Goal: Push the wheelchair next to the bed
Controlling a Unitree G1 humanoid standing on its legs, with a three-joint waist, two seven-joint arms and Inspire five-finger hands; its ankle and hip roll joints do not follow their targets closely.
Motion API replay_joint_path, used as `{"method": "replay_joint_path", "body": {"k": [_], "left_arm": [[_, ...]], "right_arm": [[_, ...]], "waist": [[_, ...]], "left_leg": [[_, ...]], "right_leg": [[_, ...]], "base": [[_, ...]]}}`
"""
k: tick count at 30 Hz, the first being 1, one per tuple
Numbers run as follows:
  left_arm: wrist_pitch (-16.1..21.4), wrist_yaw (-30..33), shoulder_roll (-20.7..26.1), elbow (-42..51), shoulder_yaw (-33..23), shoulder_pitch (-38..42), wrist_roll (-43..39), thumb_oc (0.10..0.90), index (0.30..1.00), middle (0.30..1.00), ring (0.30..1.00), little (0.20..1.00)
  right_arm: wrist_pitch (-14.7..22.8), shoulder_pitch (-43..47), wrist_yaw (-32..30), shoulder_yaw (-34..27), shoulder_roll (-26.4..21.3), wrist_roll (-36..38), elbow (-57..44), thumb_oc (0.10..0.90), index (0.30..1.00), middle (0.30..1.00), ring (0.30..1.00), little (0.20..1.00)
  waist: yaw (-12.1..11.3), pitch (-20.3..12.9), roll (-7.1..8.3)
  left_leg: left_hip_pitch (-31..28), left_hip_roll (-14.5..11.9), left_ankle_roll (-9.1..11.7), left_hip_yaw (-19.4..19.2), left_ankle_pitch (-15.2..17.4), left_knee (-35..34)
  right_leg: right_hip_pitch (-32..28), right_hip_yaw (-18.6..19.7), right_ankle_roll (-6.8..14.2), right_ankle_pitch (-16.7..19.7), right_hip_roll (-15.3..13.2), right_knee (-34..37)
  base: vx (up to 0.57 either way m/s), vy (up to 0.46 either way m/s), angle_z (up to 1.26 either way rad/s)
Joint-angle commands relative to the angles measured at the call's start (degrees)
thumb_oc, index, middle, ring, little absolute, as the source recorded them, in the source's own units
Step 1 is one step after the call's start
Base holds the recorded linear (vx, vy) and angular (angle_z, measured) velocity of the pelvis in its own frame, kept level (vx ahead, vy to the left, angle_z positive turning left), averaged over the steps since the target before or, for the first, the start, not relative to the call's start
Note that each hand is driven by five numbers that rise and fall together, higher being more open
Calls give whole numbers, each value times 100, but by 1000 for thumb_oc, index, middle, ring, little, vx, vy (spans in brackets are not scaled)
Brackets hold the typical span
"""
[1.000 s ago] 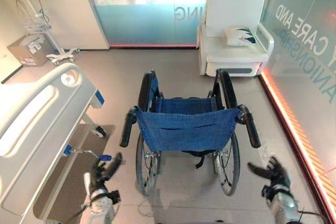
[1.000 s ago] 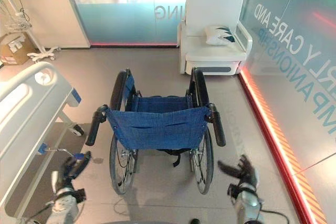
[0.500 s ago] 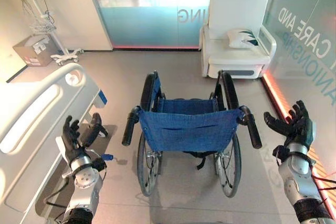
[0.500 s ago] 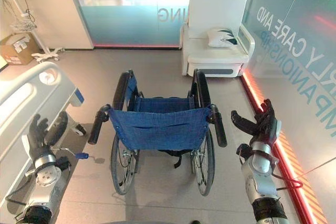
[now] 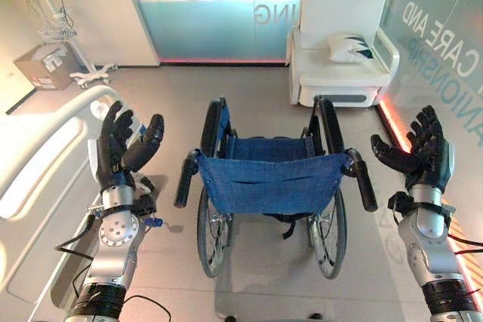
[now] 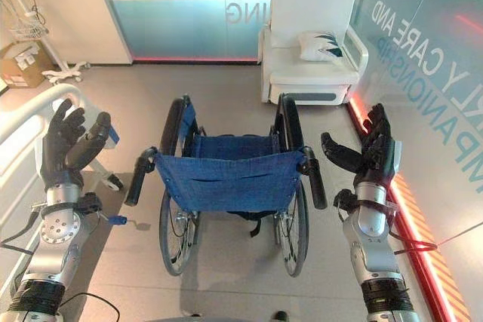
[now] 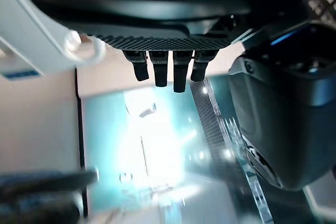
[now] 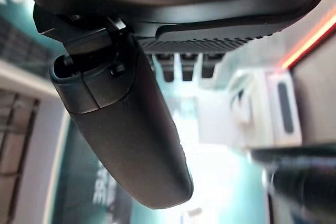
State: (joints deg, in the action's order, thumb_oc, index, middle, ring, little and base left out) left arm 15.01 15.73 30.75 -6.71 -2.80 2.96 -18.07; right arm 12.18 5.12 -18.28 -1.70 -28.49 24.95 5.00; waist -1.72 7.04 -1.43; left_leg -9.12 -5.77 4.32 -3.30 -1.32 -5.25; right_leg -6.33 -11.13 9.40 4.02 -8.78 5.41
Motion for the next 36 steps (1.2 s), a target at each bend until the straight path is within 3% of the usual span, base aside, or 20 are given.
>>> {"method": "replay_joint_path", "body": {"k": [1,6,8,12,19,24,31,36], "left_arm": [[-134,-639,932,279,-245,384,503,800,900,900,900,900],[-683,-964,1229,40,-66,260,1075,800,900,900,900,900],[-894,-815,1453,-165,97,315,1762,800,900,900,900,900],[-1162,-609,1762,-441,385,527,2227,800,900,900,900,900],[-1742,-427,1700,-906,770,781,2673,800,900,900,900,900],[-1862,-506,1577,-1310,999,947,2483,800,900,900,900,900],[-2019,-760,1412,-1741,1339,1226,2574,800,900,900,900,900],[-2334,-1306,1499,-1949,1545,1419,2693,800,900,900,900,900]], "right_arm": [[90,468,815,-209,-452,-52,-776,800,900,900,900,900],[-78,419,1152,-85,-510,99,-948,800,900,900,900,900],[-160,492,1188,26,-573,39,-971,800,900,900,900,900],[-164,579,1095,196,-673,-19,-1007,800,900,900,900,900],[-159,675,1131,282,-673,-50,-1124,800,900,900,900,900],[-338,807,1164,422,-752,-293,-1201,800,900,900,900,900],[-733,900,1066,571,-993,-1070,-1111,800,900,900,900,900],[-1370,936,1166,594,-1319,-1518,-1012,800,900,900,900,900]], "waist": [[50,-221,174],[64,-188,155],[75,-168,140],[89,-163,138],[129,-160,152],[179,-158,161],[275,-137,169],[352,-95,176]], "left_leg": [[68,749,-529,-126,151,25],[60,745,-535,-172,137,25],[61,743,-532,-186,125,25],[75,744,-531,-221,113,25],[92,755,-529,-249,109,25],[98,762,-532,-286,100,25],[104,758,-525,-365,102,25],[100,761,-524,-430,108,25]], "right_leg": [[-208,36,-501,-145,515,-41],[-212,58,-482,-133,521,-41],[-203,62,-468,-115,521,-41],[-190,53,-439,-102,512,-41],[-160,49,-416,-83,516,-41],[-140,94,-412,-71,527,-41],[-106,155,-391,-53,540,-41],[-80,197,-367,-29,555,-41]], "base": [[0,0,0],[0,0,0],[0,0,0],[0,0,0],[0,0,0],[-3,0,-1],[-18,-3,-5],[-29,-10,-8]]}}
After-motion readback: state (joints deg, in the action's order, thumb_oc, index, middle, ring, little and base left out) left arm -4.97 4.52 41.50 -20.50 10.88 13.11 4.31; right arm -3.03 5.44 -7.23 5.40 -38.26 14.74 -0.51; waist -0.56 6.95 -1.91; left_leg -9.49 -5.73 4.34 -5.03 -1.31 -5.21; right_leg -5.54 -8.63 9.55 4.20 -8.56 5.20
